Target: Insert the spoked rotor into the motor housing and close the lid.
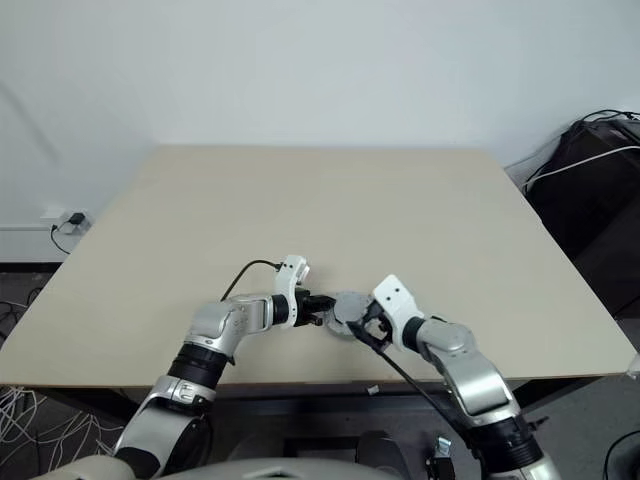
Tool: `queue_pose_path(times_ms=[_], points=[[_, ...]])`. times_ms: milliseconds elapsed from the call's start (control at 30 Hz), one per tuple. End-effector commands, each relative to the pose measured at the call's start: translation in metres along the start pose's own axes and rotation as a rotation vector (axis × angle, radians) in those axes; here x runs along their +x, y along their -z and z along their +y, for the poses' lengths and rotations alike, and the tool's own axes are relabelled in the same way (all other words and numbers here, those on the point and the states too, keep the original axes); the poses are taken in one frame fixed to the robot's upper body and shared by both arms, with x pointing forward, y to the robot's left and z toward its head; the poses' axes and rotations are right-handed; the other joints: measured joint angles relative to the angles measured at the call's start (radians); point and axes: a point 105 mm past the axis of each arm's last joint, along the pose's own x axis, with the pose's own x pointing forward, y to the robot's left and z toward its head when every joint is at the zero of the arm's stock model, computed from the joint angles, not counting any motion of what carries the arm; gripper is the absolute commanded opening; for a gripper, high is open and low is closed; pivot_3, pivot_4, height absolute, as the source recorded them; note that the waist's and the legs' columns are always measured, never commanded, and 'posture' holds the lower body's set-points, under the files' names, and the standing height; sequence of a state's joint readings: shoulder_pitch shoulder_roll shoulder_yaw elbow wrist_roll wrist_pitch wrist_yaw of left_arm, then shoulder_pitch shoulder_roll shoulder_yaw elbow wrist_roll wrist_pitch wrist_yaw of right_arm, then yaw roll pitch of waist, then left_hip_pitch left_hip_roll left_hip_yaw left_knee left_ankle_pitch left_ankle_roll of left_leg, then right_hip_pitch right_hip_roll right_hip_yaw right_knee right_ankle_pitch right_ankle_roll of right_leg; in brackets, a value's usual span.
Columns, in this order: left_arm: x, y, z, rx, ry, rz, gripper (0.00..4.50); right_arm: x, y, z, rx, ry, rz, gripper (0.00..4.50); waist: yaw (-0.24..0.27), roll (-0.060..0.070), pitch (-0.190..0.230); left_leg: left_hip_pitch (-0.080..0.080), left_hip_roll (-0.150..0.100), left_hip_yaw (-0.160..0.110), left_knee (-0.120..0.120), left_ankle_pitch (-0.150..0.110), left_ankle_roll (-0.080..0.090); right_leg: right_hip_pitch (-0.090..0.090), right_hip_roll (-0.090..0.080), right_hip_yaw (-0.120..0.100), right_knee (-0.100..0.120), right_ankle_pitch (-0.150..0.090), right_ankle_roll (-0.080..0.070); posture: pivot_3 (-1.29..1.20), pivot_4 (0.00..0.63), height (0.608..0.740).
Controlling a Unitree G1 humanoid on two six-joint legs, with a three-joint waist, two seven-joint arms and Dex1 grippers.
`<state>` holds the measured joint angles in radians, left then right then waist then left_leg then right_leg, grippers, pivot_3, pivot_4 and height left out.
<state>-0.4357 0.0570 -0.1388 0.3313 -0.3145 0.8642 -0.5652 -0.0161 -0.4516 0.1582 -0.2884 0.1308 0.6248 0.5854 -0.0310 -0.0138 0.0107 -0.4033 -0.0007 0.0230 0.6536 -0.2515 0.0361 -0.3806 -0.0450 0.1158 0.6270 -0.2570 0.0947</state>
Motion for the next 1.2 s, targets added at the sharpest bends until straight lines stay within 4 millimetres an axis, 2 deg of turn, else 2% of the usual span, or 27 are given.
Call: queue_pose_path(times_ms=[33, 133, 233, 367, 500, 733, 967, 1200], points=[[0.005, 0.007, -0.005, 0.007, 0.015, 0.041, 0.0, -0.018, -0.012, -0.005, 0.031, 0.033, -0.057, 4.47, 0.004, 0.0, 0.0, 0.0, 0.0, 0.0, 0.0, 0.0, 0.0, 0.0, 0.0, 0.0, 0.0, 0.0, 0.0, 0.0, 0.0, 0.74], [0.006, 0.007, -0.006, 0.01, 0.018, 0.042, 0.0, -0.024, -0.005, -0.005, 0.175, 0.062, -0.075, 4.47, 0.007, 0.0, 0.0, -0.001, 0.0, 0.0, 0.0, 0.001, 0.003, -0.001, 0.0, 0.0, 0.0, 0.0, 0.0, 0.0, 0.0, 0.74], [0.006, 0.006, -0.007, 0.013, 0.021, 0.041, 0.0, -0.025, 0.003, -0.001, 0.404, 0.056, -0.121, 4.47, 0.009, 0.0, 0.0, -0.002, 0.0, 0.0, 0.0, 0.001, 0.003, -0.001, 0.0, 0.0, 0.0, 0.0, 0.0, 0.0, 0.0, 0.74], [0.006, 0.006, -0.007, 0.016, 0.024, 0.04, 0.0, -0.02, 0.015, 0.002, 0.717, 0.059, -0.168, 4.47, 0.009, 0.0, 0.0, -0.003, 0.001, 0.0, 0.0, 0.001, 0.002, -0.002, 0.0, 0.0, 0.0, 0.0, 0.0, 0.0, 0.0, 0.74], [0.005, 0.005, -0.006, 0.017, 0.023, 0.039, 0.0, -0.012, 0.023, -0.002, 0.916, 0.085, -0.198, 4.47, 0.008, 0.001, -0.001, -0.005, 0.001, -0.001, 0.0, -0.001, -0.001, -0.005, -0.001, 0.0, 0.0, 0.001, 0.0, 0.0, 0.0, 0.74], [0.003, 0.006, -0.005, 0.013, 0.015, 0.038, 0.0, 0.005, 0.027, -0.001, 1.03, 0.104, -0.201, 4.47, 0.007, 0.005, -0.003, -0.008, 0.0, 0.0, 0.0, 0.0, -0.001, -0.008, -0.001, -0.001, 0.001, 0.001, 0.001, 0.0, 0.0, 0.74], [0.001, 0.007, -0.004, 0.009, 0.011, 0.034, 0.0, 0.018, 0.025, 0.011, 1.11, 0.041, -0.2, 4.47, 0.001, 0.005, -0.003, -0.008, 0.0, 0.0, 0.0, 0.0, 0.0, -0.009, -0.001, -0.001, 0.001, 0.002, 0.003, 0.0, 0.0, 0.74], [-0.001, 0.008, -0.003, 0.012, 0.003, 0.035, 0.0, 0.024, 0.032, 0.022, 1.196, -0.039, -0.146, 4.47, -0.008, 0.006, -0.004, -0.008, 0.0, 0.0, 0.0, 0.0, 0.0, -0.008, 0.0, -0.001, 0.001, 0.002, 0.003, 0.0, 0.0, 0.74]])
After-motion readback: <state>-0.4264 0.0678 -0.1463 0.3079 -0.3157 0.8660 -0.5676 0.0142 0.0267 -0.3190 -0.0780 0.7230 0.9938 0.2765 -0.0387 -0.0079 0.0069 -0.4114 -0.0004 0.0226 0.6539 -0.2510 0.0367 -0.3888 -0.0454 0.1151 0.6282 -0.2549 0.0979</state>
